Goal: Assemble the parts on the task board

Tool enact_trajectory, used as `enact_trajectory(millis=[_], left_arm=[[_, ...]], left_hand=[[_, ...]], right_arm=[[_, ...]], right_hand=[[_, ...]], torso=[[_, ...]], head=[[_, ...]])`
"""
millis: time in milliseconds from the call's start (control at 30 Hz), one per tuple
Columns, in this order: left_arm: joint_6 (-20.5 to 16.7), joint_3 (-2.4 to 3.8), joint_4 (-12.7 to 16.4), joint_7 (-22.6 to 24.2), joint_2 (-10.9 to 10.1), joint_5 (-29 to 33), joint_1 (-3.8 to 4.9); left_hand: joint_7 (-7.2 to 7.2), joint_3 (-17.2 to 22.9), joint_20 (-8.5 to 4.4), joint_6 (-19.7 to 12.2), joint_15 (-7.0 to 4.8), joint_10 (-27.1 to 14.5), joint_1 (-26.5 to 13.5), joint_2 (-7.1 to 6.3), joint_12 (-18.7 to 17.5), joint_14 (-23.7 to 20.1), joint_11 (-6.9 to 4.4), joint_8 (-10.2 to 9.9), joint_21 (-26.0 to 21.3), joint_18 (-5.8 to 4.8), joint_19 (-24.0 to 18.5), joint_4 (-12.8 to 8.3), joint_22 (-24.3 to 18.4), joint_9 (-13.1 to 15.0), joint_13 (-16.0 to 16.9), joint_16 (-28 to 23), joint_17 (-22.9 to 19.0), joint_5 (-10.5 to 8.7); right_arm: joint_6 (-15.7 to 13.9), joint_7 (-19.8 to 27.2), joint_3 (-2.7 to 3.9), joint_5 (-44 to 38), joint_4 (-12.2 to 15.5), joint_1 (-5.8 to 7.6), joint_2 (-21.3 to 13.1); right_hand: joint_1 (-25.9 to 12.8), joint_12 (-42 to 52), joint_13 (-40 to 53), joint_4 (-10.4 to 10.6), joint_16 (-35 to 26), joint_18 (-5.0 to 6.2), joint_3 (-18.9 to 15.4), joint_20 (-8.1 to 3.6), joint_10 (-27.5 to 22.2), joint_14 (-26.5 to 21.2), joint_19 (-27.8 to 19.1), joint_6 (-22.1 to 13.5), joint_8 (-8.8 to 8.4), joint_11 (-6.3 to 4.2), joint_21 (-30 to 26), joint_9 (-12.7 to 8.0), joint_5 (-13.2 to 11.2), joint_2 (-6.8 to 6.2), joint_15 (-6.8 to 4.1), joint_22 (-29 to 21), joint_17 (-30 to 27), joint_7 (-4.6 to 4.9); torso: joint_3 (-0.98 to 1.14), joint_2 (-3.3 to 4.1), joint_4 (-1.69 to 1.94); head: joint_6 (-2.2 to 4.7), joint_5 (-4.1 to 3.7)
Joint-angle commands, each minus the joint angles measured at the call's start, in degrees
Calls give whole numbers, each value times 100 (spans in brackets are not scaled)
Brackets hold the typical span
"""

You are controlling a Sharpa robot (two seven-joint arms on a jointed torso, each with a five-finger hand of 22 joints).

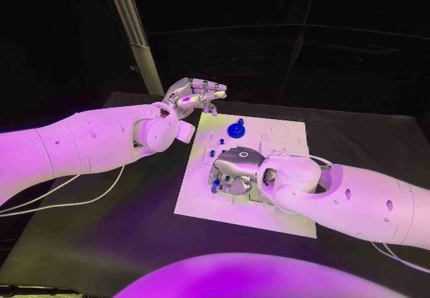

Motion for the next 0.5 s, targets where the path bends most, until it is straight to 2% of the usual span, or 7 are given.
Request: enact_trajectory(millis=[33,367,500], left_arm=[[68,5,-1,20,6,19,11],[70,5,-3,17,5,19,11],[70,5,-1,16,2,19,11]], left_hand=[[7,30,-17,37,6,19,19,41,27,-36,-4,32,-25,37,-18,11,-5,2,-8,-34,-6,23],[7,30,-17,37,6,19,19,41,27,-36,-4,32,-25,37,-18,11,-5,2,-8,-34,-6,23],[7,30,-17,37,6,19,19,41,27,-36,-4,32,-25,37,-18,11,-5,2,-8,-34,-6,23]], right_arm=[[83,54,2,-40,4,6,8],[292,-39,-3,-192,-90,5,51],[351,-58,-57,-238,-96,5,59]], right_hand=[[25,-8,4,12,9,-43,31,9,70,87,0,5,-11,-31,22,-1,19,33,-38,-5,-8,47],[21,-11,5,9,7,-42,35,9,70,86,-3,6,-12,-30,20,-1,19,29,-37,-10,-13,48],[21,-11,5,9,7,-42,35,9,70,86,-3,6,-12,-30,20,-1,19,29,-37,-10,-13,48]], torso=[[0,-1,-1],[-1,-3,-3],[1,3,-5]], head=[[-5,6],[-1,-1],[-10,1]])
